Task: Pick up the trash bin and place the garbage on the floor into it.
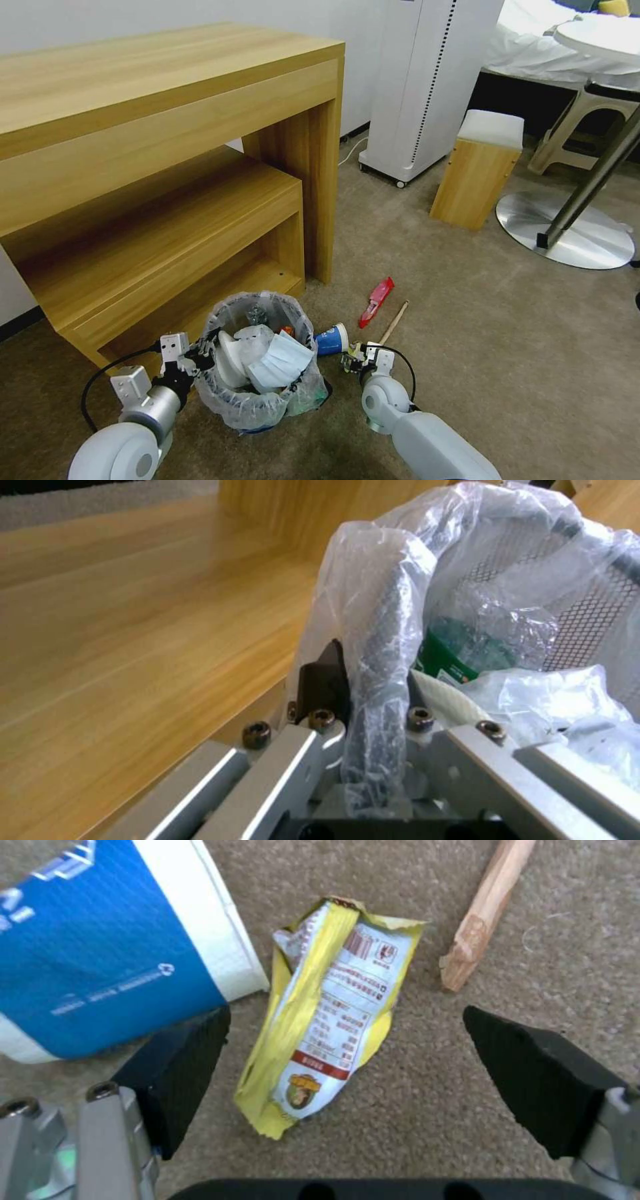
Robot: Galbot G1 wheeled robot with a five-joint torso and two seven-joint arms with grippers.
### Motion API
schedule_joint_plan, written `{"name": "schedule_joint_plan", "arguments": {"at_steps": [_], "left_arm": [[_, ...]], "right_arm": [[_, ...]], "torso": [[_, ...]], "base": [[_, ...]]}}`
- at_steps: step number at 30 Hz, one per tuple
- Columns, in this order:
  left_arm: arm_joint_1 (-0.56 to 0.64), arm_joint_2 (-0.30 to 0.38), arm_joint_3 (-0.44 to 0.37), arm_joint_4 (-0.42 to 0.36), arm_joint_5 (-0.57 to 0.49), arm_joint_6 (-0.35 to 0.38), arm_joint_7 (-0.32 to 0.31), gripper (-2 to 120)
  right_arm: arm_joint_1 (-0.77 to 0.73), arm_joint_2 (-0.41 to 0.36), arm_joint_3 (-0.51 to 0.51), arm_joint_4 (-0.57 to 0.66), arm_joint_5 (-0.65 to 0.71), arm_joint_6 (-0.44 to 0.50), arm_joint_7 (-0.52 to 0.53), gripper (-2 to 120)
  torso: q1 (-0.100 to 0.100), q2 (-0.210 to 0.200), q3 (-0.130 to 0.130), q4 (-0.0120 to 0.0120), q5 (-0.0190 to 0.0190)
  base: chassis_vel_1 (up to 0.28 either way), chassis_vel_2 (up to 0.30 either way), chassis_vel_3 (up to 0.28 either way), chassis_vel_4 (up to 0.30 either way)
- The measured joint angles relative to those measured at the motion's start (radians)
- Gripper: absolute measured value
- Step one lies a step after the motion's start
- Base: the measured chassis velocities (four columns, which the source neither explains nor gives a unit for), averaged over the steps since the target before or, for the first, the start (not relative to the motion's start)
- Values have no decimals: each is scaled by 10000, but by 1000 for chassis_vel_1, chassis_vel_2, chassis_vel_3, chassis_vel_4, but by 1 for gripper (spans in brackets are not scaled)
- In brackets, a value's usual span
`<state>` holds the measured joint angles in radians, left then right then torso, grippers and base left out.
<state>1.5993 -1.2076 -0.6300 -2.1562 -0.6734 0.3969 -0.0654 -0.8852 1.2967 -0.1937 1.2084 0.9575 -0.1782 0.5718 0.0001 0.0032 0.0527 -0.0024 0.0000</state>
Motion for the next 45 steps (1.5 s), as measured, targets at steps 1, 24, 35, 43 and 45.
{"name": "schedule_joint_plan", "arguments": {"at_steps": [1, 24, 35, 43, 45], "left_arm": [[5, 0, -2, -6, 0, -5, 2, 2], [-49, 11, -18, 67, -5, -134, -2, 2], [-144, 22, 5, 275, 5, -157, -3, 2], [-196, -40, 16, 381, 46, -173, 3, 2], [-202, -46, 21, 391, 52, -174, 4, 2]], "right_arm": [[28, 14, -22, -47, -4, 11, -2, 88], [-26, -83, -17, -610, -557, 535, -445, 24], [-817, -1602, 504, 965, -860, 1888, -2422, 0], [-1382, -2968, 1044, 2250, -652, 3059, -4118, 0], [-1423, -3040, 1077, 2317, -648, 3204, -4293, 0]], "torso": [[0, 0, 0, 0, 0], [0, 0, 0, 1, 0], [0, 0, 0, 0, -2], [-1, 1, 0, -2, 3], [0, 0, 0, -1, 4]], "base": [[0, 0, 0, 0], [0, 0, 0, 0], [0, 0, 0, 0], [0, 0, 0, 0], [0, 0, 0, 0]]}}
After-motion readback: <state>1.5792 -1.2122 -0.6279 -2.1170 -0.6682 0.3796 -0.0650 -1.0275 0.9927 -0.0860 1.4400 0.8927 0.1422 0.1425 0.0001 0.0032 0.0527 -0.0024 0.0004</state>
